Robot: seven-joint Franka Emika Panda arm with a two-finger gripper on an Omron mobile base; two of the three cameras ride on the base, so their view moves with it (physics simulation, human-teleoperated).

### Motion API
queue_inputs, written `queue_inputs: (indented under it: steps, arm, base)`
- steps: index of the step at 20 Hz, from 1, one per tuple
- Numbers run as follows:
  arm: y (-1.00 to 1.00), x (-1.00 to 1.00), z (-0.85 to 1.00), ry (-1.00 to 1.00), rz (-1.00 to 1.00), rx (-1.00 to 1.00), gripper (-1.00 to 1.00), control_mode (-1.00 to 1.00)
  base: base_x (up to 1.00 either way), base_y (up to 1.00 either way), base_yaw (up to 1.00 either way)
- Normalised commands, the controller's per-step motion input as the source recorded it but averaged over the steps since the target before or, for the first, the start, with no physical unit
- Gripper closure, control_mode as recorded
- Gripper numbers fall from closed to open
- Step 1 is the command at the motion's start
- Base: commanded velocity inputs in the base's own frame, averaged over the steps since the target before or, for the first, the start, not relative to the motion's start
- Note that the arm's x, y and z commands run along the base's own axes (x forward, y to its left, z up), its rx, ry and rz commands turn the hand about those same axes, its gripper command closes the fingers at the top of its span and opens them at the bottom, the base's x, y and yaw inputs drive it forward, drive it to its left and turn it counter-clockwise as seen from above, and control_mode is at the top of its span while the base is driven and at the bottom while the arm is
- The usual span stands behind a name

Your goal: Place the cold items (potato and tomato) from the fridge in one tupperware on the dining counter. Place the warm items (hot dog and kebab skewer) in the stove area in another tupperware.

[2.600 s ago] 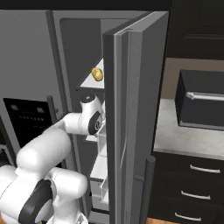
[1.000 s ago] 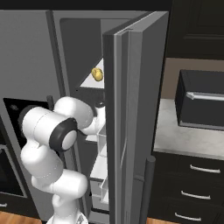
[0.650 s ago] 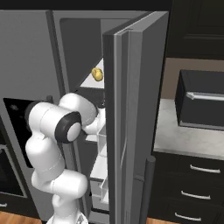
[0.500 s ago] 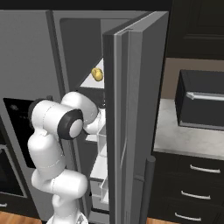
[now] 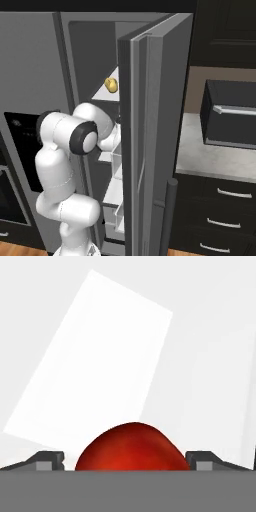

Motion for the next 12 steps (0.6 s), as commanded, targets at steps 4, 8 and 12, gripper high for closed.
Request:
queue_inputs:
  steps: [4, 8, 12]
  arm:
    - [0.0, -0.14, -0.28, -0.07, 0.02, -0.03, 1.0, -1.0]
    - [0.0, -0.61, -0.2, -0.42, 0.0, -0.02, 1.0, -1.0]
    - [0.07, -0.77, 0.01, -0.43, 0.0, 0.0, 1.0, -1.0]
  base:
    - [0.0, 0.0, 0.0]
    - [0.0, 0.0, 0.0]
    - [0.0, 0.0, 0.0]
